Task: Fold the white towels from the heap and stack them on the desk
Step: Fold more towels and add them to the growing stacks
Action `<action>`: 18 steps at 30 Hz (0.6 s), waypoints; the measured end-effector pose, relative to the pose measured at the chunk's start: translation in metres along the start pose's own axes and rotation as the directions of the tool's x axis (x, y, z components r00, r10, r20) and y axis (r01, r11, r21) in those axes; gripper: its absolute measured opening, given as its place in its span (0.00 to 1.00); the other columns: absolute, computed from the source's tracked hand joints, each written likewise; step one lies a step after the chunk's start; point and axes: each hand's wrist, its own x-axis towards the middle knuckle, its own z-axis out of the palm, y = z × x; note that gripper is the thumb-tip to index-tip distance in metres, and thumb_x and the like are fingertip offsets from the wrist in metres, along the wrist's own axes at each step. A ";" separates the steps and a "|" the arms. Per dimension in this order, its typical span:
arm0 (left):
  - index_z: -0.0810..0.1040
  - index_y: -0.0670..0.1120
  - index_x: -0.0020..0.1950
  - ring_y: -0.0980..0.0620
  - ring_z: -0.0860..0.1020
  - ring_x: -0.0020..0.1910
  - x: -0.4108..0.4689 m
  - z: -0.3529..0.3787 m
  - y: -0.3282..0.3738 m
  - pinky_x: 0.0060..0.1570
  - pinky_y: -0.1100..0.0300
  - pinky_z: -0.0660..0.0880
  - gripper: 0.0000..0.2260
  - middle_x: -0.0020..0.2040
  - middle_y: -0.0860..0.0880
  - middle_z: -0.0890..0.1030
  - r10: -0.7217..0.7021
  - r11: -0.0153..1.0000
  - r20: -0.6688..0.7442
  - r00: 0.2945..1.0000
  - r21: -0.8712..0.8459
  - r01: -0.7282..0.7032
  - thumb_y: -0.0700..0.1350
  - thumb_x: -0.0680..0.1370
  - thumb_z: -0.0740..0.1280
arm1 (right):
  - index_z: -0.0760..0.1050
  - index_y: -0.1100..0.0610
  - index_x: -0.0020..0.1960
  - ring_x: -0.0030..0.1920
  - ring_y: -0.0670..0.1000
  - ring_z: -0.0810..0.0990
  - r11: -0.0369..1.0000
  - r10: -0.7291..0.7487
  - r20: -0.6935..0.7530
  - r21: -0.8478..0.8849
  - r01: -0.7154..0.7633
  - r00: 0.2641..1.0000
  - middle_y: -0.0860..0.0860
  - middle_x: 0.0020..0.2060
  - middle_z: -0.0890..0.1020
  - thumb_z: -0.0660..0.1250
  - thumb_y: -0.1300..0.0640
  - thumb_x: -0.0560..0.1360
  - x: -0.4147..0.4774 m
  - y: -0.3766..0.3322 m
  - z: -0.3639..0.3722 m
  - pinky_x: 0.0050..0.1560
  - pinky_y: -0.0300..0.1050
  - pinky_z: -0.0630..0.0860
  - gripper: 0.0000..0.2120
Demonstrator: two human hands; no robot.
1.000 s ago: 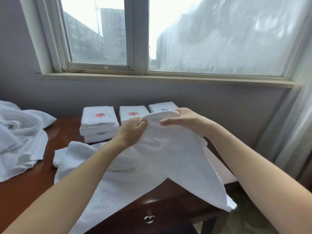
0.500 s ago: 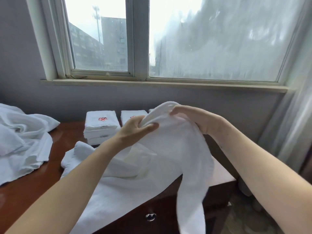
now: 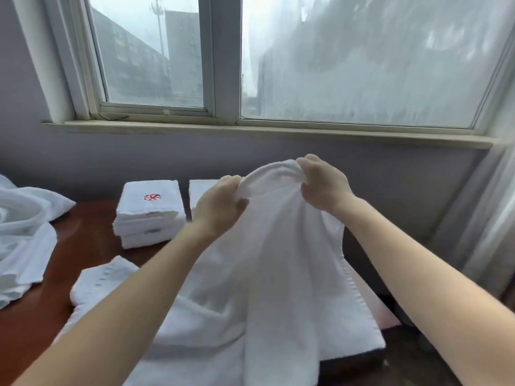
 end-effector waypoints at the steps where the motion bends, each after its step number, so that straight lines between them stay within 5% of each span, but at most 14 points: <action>1: 0.74 0.42 0.52 0.43 0.76 0.49 -0.001 0.012 -0.004 0.42 0.51 0.70 0.07 0.51 0.47 0.77 0.038 0.999 -0.027 0.999 0.040 -0.037 0.44 0.78 0.67 | 0.71 0.55 0.48 0.50 0.56 0.74 0.997 -0.019 -0.044 -0.069 0.016 0.999 0.50 0.48 0.74 0.58 0.67 0.70 0.001 0.010 0.011 0.42 0.47 0.67 0.11; 9: 0.79 0.53 0.50 0.50 0.78 0.48 -0.026 0.065 -0.026 0.41 0.58 0.69 0.07 0.45 0.58 0.74 0.022 0.999 0.265 0.964 0.036 -0.033 0.49 0.74 0.72 | 0.72 0.50 0.58 0.55 0.54 0.75 0.943 0.108 0.342 -0.332 0.013 0.934 0.49 0.53 0.75 0.67 0.60 0.70 -0.030 0.056 0.054 0.49 0.46 0.64 0.17; 11: 0.79 0.57 0.51 0.55 0.77 0.45 -0.029 0.066 -0.021 0.40 0.60 0.67 0.11 0.43 0.60 0.75 0.037 0.999 0.393 0.919 0.004 -0.042 0.54 0.71 0.74 | 0.74 0.51 0.57 0.53 0.53 0.76 0.936 0.162 0.528 -0.351 0.040 0.834 0.48 0.51 0.77 0.75 0.52 0.65 -0.036 0.052 0.051 0.50 0.47 0.66 0.22; 14: 0.80 0.62 0.51 0.63 0.77 0.42 -0.039 0.065 -0.008 0.42 0.62 0.73 0.18 0.43 0.61 0.79 0.031 0.999 0.672 0.740 -0.006 -0.037 0.68 0.66 0.72 | 0.79 0.54 0.53 0.46 0.52 0.78 0.974 0.223 0.826 -0.208 -0.087 0.519 0.48 0.47 0.79 0.77 0.39 0.63 -0.045 0.045 0.041 0.42 0.43 0.70 0.26; 15: 0.81 0.62 0.51 0.63 0.77 0.42 -0.042 0.067 -0.004 0.43 0.61 0.75 0.19 0.43 0.61 0.80 0.025 0.999 0.681 0.732 0.016 -0.050 0.71 0.67 0.68 | 0.79 0.54 0.48 0.42 0.53 0.77 0.983 0.181 0.859 -0.138 -0.124 0.480 0.50 0.44 0.79 0.75 0.37 0.65 -0.048 0.043 0.040 0.39 0.43 0.68 0.23; 16: 0.82 0.61 0.50 0.61 0.78 0.43 -0.045 0.069 0.000 0.45 0.58 0.76 0.18 0.43 0.59 0.81 0.028 0.997 0.651 0.759 0.038 -0.069 0.70 0.71 0.64 | 0.79 0.54 0.43 0.40 0.52 0.75 0.986 0.129 0.850 -0.053 -0.161 0.511 0.49 0.40 0.77 0.73 0.38 0.68 -0.051 0.042 0.040 0.38 0.43 0.68 0.19; 18: 0.85 0.57 0.49 0.54 0.78 0.48 -0.052 0.075 0.006 0.49 0.54 0.75 0.18 0.46 0.55 0.82 0.035 0.995 0.531 0.847 0.064 -0.081 0.63 0.80 0.58 | 0.82 0.53 0.47 0.45 0.48 0.78 0.966 0.091 0.721 0.104 -0.236 0.687 0.44 0.46 0.81 0.66 0.46 0.75 -0.059 0.039 0.049 0.47 0.45 0.74 0.11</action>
